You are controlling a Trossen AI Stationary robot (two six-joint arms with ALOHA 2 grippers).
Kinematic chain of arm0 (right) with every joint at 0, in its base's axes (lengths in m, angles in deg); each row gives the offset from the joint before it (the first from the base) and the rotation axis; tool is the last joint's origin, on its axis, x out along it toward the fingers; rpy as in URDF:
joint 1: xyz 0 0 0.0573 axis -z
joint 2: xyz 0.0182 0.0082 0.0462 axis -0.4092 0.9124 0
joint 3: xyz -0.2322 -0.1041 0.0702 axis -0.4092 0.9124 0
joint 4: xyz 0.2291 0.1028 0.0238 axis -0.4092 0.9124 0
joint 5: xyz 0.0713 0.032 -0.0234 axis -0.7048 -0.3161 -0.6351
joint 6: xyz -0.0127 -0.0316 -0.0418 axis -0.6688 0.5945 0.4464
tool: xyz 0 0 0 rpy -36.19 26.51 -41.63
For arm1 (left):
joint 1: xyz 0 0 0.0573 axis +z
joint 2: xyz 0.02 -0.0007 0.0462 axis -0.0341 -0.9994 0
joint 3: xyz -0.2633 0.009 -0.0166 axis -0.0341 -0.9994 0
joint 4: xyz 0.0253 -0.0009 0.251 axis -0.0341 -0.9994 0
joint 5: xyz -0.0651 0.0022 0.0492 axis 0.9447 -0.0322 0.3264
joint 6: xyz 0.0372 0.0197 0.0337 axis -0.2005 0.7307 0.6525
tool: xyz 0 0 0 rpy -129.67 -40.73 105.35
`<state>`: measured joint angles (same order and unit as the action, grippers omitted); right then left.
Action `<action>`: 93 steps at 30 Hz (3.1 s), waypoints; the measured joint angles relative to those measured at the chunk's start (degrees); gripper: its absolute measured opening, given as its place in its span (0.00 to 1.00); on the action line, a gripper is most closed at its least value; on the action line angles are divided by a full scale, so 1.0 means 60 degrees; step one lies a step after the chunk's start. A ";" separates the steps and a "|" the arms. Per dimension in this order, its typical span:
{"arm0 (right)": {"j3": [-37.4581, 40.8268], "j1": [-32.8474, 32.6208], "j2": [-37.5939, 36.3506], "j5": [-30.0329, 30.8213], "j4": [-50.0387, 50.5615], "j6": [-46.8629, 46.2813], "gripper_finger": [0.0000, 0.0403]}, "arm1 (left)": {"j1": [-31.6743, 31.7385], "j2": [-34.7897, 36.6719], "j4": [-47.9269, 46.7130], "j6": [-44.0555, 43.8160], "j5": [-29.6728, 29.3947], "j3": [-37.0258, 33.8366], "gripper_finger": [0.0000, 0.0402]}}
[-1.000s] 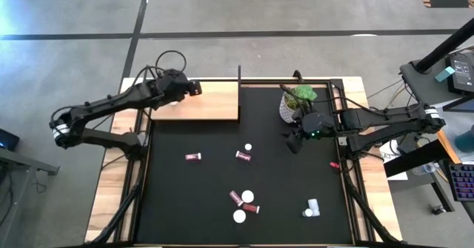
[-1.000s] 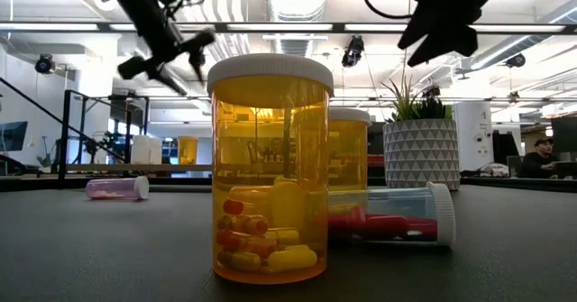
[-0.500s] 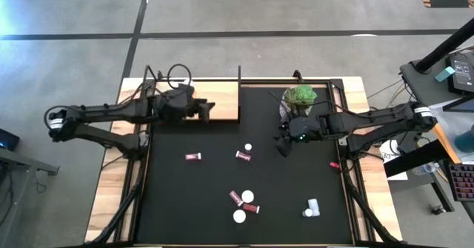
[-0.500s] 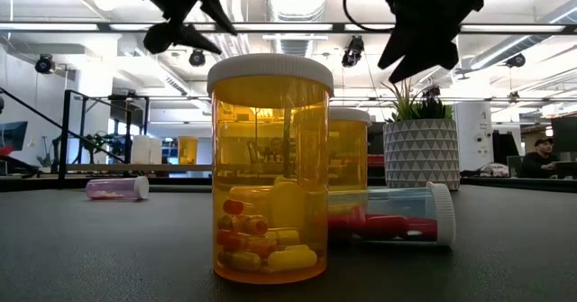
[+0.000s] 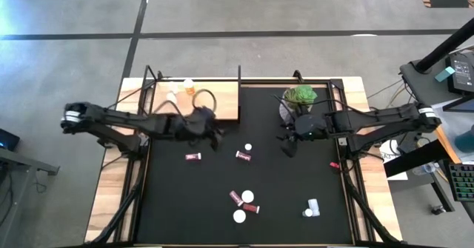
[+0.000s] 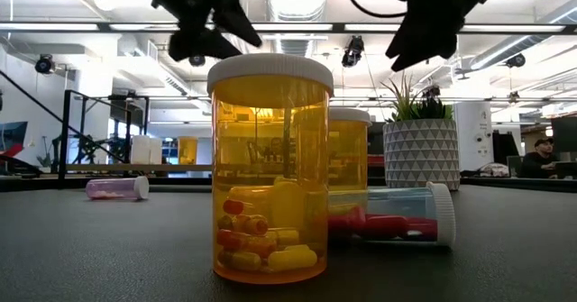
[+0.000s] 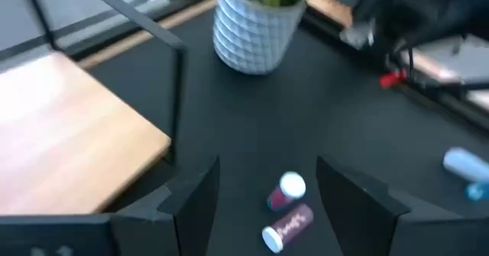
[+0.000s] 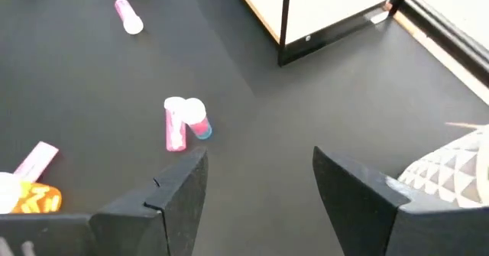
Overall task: Pick and place medicine bottles onto shelf by color
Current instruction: Put the top blue pill bottle on the shelf
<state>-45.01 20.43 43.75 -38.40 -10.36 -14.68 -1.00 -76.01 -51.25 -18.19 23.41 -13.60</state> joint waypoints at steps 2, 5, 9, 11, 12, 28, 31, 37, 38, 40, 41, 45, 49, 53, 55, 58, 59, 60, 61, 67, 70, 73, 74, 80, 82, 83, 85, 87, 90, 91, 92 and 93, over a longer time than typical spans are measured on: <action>0.0000 0.0000 -0.0121 -0.0001 0.0138 0.0104 0.57 | -0.0139 -0.0568 0.0390 0.0035 0.0007 0.0002 0.50; 0.0000 0.0000 -0.0229 -0.0001 0.0491 0.0152 0.57 | -0.0315 -0.1365 0.1102 0.0052 0.0000 0.0008 0.50; 0.0000 0.0000 -0.0297 -0.0001 0.1174 0.0146 0.57 | -0.0543 -0.2281 0.2362 0.0768 0.0000 0.0015 0.50; 0.0000 0.0000 -0.0300 0.0002 0.1443 0.0153 0.57 | -0.0640 -0.2672 0.2990 0.1532 0.0001 0.0026 0.50; 0.0000 0.0000 -0.0300 -0.0001 0.1557 0.0154 0.57 | -0.0680 -0.2845 0.3301 0.1892 0.0000 0.0026 0.50; 0.0004 -0.0206 -0.0300 -0.0001 0.2494 0.0241 0.57 | -0.0778 -0.4953 0.4774 0.2719 -0.0734 0.0105 0.46; 0.0001 -0.0237 -0.0304 -0.0002 0.2492 0.0241 0.57 | -0.0778 -0.5090 0.4776 0.2718 -0.0733 0.0168 0.45; 0.0001 -0.0237 -0.0304 -0.0001 0.2477 0.0223 0.57 | -0.0778 -0.5462 0.4760 0.2716 -0.0729 0.0208 0.45; 0.0000 -0.0237 -0.0304 -0.0001 0.2474 0.0217 0.57 | -0.0778 -0.5498 0.4757 0.2715 -0.0729 0.0206 0.45; 0.0000 -0.0233 -0.0304 0.0003 0.2453 0.0128 0.57 | -0.0778 -0.5542 0.4741 0.2715 -0.0729 0.0204 0.45; 0.0001 -0.0233 -0.0301 0.0002 0.2455 0.0125 0.57 | -0.0778 -0.5552 0.4772 0.2715 -0.0729 0.0204 0.45; 0.0003 -0.0233 -0.0302 0.0003 0.2425 0.0125 0.57 | -0.0774 -0.5556 0.4775 0.2711 -0.0729 0.0204 0.45; 0.0004 -0.0233 -0.0300 0.0003 0.2423 0.0125 0.57 | -0.0774 -0.5556 0.4779 0.2704 -0.0725 0.0204 0.45; 0.0004 -0.0233 -0.0300 0.0003 0.2403 0.0125 0.57 | -0.0774 -0.5556 0.4781 0.2696 -0.0725 0.0193 0.45; 0.0004 -0.0233 -0.0300 0.0004 0.2357 0.0125 0.57 | -0.0772 -0.5556 0.4783 0.2693 -0.0697 0.0189 0.45; 0.0004 -0.0233 -0.0300 0.0007 0.2354 0.0055 0.57 | -0.0773 -0.5556 0.4780 0.2689 -0.0678 0.0186 0.45; 0.0004 -0.0233 -0.0300 0.0007 0.2354 0.0055 0.57 | -0.0767 -0.5556 0.4783 0.2684 -0.0678 0.0186 0.45; 0.0004 -0.0233 -0.0300 0.0007 0.2354 0.0055 0.57 | -0.0767 -0.5556 0.4783 0.2671 -0.0678 0.0186 0.45; 0.0004 -0.0233 -0.0300 0.0007 0.2354 0.0055 0.57 | -0.0764 -0.5556 0.4783 0.2671 -0.0678 0.0186 0.45; 0.0004 -0.0233 -0.0300 0.0010 0.2354 0.0055 0.57 | -0.0753 -0.5556 0.4779 0.2667 -0.0680 0.0175 0.45; 0.0004 -0.0233 -0.0297 0.0010 0.2354 0.0052 0.57 | -0.0753 -0.5556 0.4783 0.2667 -0.0682 0.0178 0.45; 0.0004 -0.0233 -0.0297 0.0014 0.2354 0.0055 0.57 | -0.0753 -0.5556 0.4783 0.2667 -0.0682 0.0165 0.45; 0.0004 -0.0233 -0.0297 0.0018 0.2354 0.0052 0.57 | -0.0753 -0.5556 0.4786 0.2668 -0.0682 0.0164 0.45; 0.0004 -0.0233 -0.0297 0.0040 0.2354 0.0054 0.57 | -0.0753 -0.5556 0.4786 0.2671 -0.0455 0.0168 0.45; 0.0004 -0.0233 -0.0293 0.0040 0.2354 0.0052 0.57 | -0.0744 -0.5556 0.4786 0.2673 -0.0441 0.0164 0.45; 0.0004 -0.0233 -0.0293 0.0041 0.2354 0.0052 0.57 | -0.0734 -0.5556 0.4783 0.2675 -0.0441 0.0168 0.45; 0.0004 -0.0233 -0.0293 0.0043 0.2354 0.0055 0.57 | -0.0712 -0.5556 0.4785 0.2675 -0.0441 0.0198 0.45; 0.0004 -0.0233 -0.0293 0.0043 0.2354 0.0052 0.57 | -0.0689 -0.5556 0.4794 0.2675 -0.0447 0.0208 0.45; 0.0004 -0.0233 -0.0293 0.0041 0.2354 0.0052 0.57 | -0.0669 -0.5556 0.4791 0.2678 -0.0476 0.0208 0.45; 0.0004 -0.0233 -0.0293 0.0043 0.2354 0.0052 0.57 | -0.0669 -0.5556 0.4798 0.2679 -0.0486 0.0208 0.45; 0.0004 -0.0233 -0.0293 0.0043 0.2354 0.0052 0.57 | -0.0669 -0.5556 0.4797 0.2692 -0.0490 0.0208 0.45; 0.0004 -0.0233 -0.0293 0.0043 0.2354 0.0053 0.57 | -0.0669 -0.5556 0.4794 0.2704 -0.0489 0.0208 0.45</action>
<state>-44.99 19.03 41.99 -38.14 3.76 -14.36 -5.01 -109.34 -22.49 -1.96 20.48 -12.35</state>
